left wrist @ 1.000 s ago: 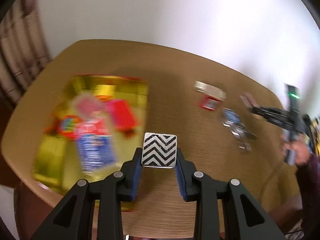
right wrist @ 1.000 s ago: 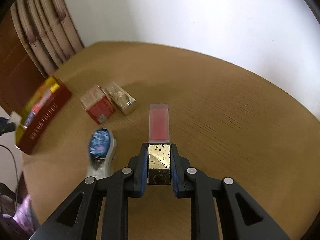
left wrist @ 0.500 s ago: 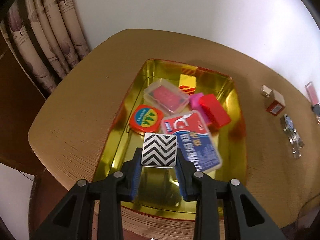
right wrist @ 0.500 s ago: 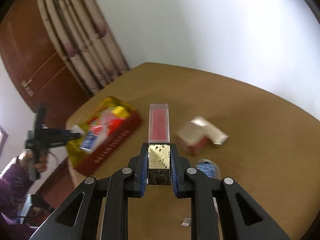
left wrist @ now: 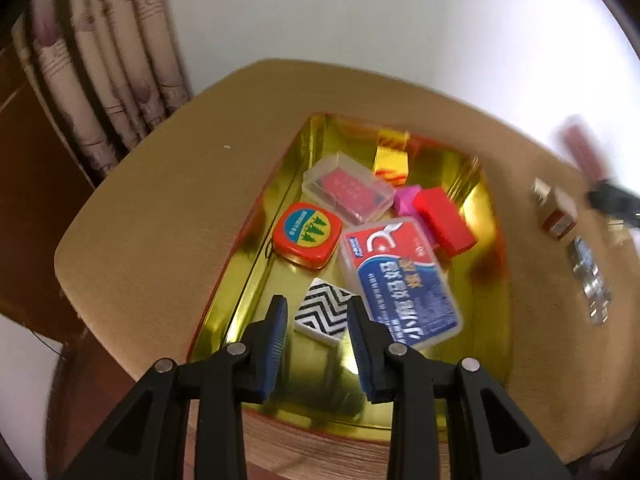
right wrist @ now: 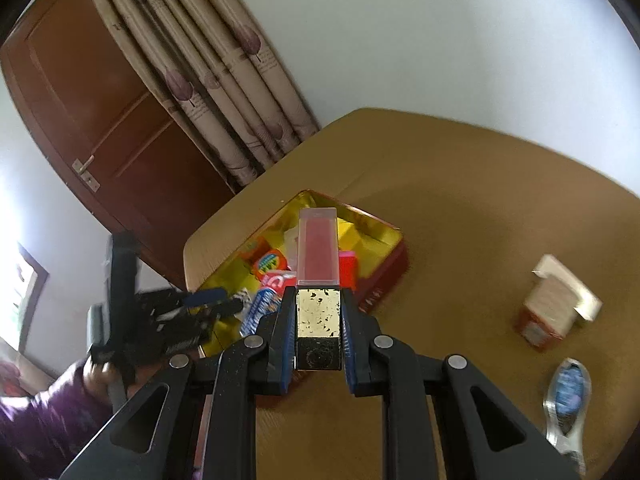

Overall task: Organize rigid objects
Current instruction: 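Carry the zigzag cube into the tin with the left gripper while the right gripper carries the lipstick tube there, then move the left tool toward the red-white box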

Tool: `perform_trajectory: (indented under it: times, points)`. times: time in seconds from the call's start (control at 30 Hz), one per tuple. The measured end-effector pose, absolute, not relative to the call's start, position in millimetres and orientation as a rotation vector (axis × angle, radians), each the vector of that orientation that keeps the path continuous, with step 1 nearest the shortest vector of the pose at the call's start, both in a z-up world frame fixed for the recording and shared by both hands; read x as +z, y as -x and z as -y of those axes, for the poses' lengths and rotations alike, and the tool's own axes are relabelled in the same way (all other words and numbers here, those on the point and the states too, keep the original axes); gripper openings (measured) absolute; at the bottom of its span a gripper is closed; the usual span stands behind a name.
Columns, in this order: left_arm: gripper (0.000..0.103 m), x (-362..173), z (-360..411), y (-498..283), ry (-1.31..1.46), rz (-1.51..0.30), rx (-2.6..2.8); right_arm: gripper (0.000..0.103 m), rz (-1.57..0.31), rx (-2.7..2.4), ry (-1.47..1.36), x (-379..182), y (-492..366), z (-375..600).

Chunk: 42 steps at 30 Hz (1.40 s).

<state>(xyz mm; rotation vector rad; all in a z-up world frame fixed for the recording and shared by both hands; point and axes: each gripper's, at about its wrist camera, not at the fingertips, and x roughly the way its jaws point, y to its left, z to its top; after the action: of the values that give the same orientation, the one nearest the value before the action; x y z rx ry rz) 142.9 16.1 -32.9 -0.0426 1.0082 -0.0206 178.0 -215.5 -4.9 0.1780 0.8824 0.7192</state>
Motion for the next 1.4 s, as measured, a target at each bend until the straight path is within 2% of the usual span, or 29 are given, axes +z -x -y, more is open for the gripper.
perform_trajectory:
  times: [0.17,0.33,0.7,0.93,1.17,1.4]
  points:
    - [0.037,-6,-17,-110,0.079,-0.908,0.047,0.018,-0.951,0.682,-0.171,-26,-211,179]
    - [0.038,-2,-17,-90,0.105,-0.859,0.069,0.018,-1.013,0.581,-0.152,-46,-235,154]
    - [0.038,-9,-20,-92,0.097,-0.865,0.049,0.018,-1.052,0.503,-0.007,-64,-252,133]
    - [0.038,-11,-14,-90,0.073,-0.871,0.04,0.022,-1.048,0.475,-0.01,-63,-258,134]
    - [0.038,-14,-7,-89,0.013,-0.851,0.064,0.028,-0.871,0.489,-0.16,-31,-222,177]
    - [0.038,-8,7,-83,-0.019,-0.833,0.028,0.035,-0.724,0.31,-0.227,-18,-136,286]
